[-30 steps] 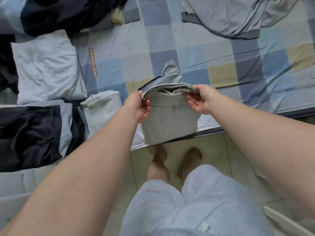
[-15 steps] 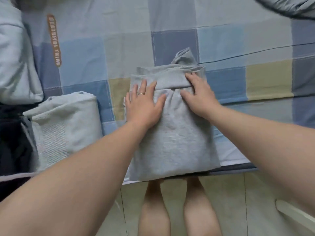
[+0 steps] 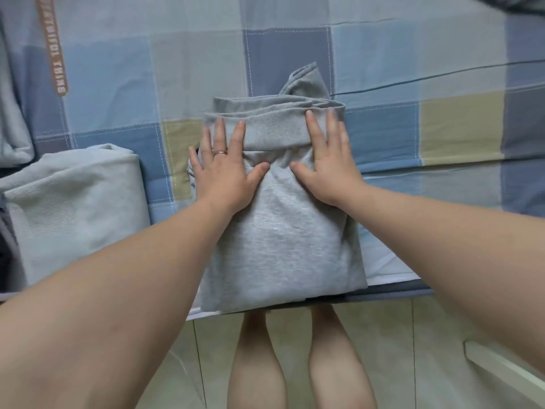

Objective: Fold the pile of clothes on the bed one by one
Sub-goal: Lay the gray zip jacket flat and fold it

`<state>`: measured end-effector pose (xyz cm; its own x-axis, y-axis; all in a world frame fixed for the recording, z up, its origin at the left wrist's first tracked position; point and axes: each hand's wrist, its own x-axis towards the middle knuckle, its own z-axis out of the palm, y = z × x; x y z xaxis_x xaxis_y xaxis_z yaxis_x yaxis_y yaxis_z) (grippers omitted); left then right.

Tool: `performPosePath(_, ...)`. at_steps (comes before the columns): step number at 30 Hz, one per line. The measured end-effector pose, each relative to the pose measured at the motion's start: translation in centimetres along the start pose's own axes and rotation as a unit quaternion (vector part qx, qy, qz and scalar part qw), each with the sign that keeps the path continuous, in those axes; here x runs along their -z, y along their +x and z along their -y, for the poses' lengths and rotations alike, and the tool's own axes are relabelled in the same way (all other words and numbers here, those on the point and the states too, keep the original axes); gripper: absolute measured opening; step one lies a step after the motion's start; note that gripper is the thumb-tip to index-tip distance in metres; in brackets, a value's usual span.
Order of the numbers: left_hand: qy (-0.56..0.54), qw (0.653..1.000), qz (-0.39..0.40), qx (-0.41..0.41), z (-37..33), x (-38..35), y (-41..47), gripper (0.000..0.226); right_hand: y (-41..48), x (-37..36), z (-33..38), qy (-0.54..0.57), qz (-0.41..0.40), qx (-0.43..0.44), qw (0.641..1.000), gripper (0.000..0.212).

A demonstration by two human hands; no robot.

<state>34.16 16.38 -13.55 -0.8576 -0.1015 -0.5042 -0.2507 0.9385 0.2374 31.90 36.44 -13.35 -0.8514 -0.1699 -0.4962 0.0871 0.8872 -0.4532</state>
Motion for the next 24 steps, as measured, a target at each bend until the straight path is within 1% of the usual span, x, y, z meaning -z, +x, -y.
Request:
performPosePath(2,-0.043,0.996,-0.046,0.065,0.0,1.2,-1.4,0.097,-1.1,1.2,0.4,0.121,0.003,-0.083,0.989,0.103)
performPosePath(3,-0.091,0.987,-0.057,0.117,0.4,1.4,-2.0,0.101,-1.6,1.6,0.2,0.180,-0.002,-0.129,0.975,0.105)
performPosePath(4,-0.155,0.972,-0.054,0.170,0.9,1.3,-2.7,0.104,-2.0,1.9,-0.2,0.217,-0.006,-0.162,0.963,0.104)
performPosePath(6,-0.295,0.921,-0.037,0.250,1.8,0.9,-3.8,0.107,-2.6,2.1,-1.2,0.236,0.000,-0.191,0.953,0.092)
performPosePath(7,-0.347,0.896,-0.026,0.276,2.1,0.7,-4.2,0.105,-2.7,2.2,-1.8,0.245,0.006,-0.206,0.947,0.086)
performPosePath(9,-0.405,0.859,0.004,0.315,2.7,0.6,-4.5,0.098,-2.7,2.4,-2.6,0.297,0.043,-0.231,0.925,0.074)
performPosePath(12,-0.459,0.821,0.047,0.336,3.8,0.9,-4.1,0.097,-3.0,2.6,-3.0,0.389,0.105,-0.256,0.879,0.053)
performPosePath(13,-0.476,0.809,0.067,0.338,4.0,1.2,-4.0,0.098,-3.3,2.7,-3.0,0.414,0.112,-0.270,0.862,0.049)
performPosePath(14,-0.492,0.798,0.087,0.337,4.1,1.6,-4.2,0.098,-3.7,2.9,-2.9,0.429,0.113,-0.280,0.851,0.049)
performPosePath(16,-0.517,0.781,0.115,0.332,4.3,2.5,-5.3,0.092,-5.0,3.4,-2.5,0.443,0.110,-0.291,0.840,0.050)
performPosePath(19,-0.551,0.758,0.141,0.319,4.1,5.0,-8.4,0.084,-8.1,5.8,-0.9,0.471,0.111,-0.304,0.821,0.033)
performPosePath(20,-0.559,0.753,0.145,0.316,3.9,6.1,-9.5,0.082,-9.2,7.0,-0.3,0.475,0.115,-0.306,0.817,0.031)
performPosePath(22,-0.571,0.748,0.145,0.306,3.2,9.0,-11.1,0.078,-10.7,9.9,1.1,0.474,0.123,-0.298,0.819,0.034)
performPosePath(24,-0.587,0.747,0.132,0.282,1.8,12.4,-11.5,0.083,-11.0,13.2,2.6,0.477,0.110,-0.280,0.826,0.040)
